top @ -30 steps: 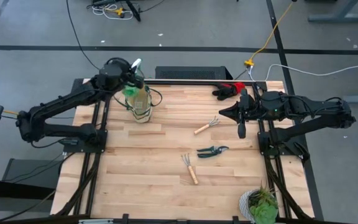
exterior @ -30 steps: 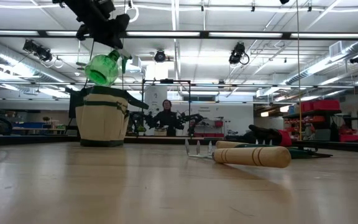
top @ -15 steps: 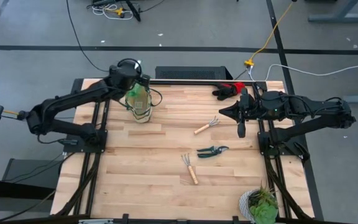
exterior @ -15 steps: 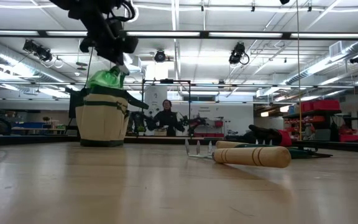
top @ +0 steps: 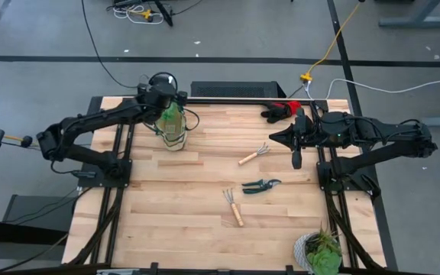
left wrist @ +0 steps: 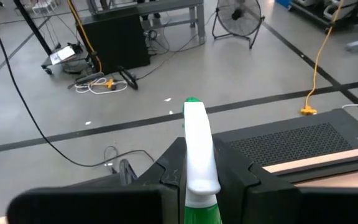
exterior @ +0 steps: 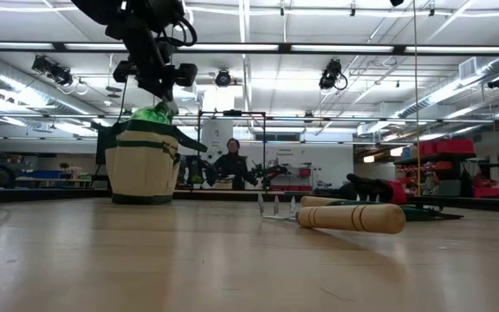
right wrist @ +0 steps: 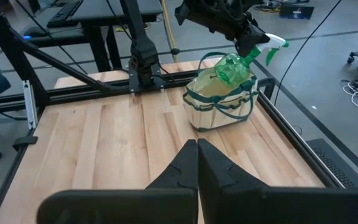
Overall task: Pick & Place Garden tools in Gardening bag
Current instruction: Put the green spray bottle into the gardening bag
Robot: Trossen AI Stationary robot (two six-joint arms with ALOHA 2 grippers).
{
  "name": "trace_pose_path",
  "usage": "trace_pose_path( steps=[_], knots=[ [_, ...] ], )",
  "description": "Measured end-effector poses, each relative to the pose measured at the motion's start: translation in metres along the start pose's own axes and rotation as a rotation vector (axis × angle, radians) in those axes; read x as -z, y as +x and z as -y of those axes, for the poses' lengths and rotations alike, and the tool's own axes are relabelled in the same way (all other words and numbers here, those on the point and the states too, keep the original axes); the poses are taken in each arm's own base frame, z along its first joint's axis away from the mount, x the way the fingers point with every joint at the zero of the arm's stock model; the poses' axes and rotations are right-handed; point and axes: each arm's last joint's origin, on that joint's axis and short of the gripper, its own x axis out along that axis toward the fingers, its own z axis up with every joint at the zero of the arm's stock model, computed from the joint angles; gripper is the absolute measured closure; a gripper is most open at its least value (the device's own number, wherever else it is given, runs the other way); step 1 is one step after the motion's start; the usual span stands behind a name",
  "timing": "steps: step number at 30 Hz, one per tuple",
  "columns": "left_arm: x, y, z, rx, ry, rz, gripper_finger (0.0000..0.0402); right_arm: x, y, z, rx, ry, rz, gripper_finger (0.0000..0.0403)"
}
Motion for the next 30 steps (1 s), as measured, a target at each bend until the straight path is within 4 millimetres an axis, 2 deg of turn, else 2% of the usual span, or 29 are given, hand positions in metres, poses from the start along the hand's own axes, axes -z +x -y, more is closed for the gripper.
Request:
trace_pose_path(
  steps=[30],
  knots=[
    [0.0053, -0.0002, -0.0019, -0.008, -0.039, -0.043, 0.0341, 0.0, 0.0, -0.0001, -0.002, 0.0, 0.0, 0.0403]
  ],
)
